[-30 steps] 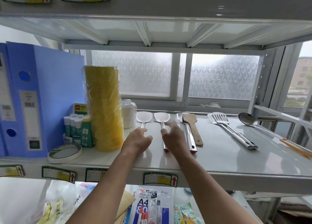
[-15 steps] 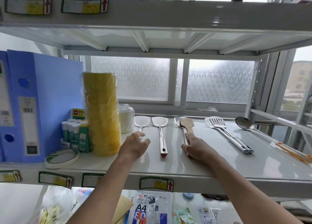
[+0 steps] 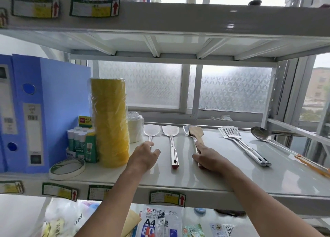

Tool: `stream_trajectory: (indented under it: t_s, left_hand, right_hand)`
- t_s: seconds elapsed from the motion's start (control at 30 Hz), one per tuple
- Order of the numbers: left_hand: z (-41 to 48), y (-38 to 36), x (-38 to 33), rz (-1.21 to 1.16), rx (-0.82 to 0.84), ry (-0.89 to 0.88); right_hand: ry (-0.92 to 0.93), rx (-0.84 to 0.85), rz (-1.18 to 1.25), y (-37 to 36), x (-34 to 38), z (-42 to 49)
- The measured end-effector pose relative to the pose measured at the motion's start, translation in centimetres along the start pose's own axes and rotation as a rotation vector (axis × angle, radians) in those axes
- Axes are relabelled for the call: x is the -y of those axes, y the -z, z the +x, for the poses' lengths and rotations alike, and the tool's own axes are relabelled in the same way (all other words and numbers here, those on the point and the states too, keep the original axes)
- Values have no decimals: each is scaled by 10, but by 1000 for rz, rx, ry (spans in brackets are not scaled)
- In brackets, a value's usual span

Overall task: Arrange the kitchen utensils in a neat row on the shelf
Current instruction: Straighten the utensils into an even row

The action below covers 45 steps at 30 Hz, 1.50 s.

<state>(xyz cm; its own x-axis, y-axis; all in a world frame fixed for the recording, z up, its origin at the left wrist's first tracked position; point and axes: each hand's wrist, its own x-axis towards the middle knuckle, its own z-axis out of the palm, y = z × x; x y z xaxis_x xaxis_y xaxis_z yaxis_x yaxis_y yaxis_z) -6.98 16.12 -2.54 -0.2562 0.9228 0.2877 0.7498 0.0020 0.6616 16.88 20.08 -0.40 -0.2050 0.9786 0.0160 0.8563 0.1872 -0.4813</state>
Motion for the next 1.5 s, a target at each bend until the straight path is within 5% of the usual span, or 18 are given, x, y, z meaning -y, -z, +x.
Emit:
stream_trajectory:
  t_s: [1.5]
  left_hand:
    - [1,-1,-3,9,6,15]
  right_hand:
    - [40,-30,-13,-14,2,13]
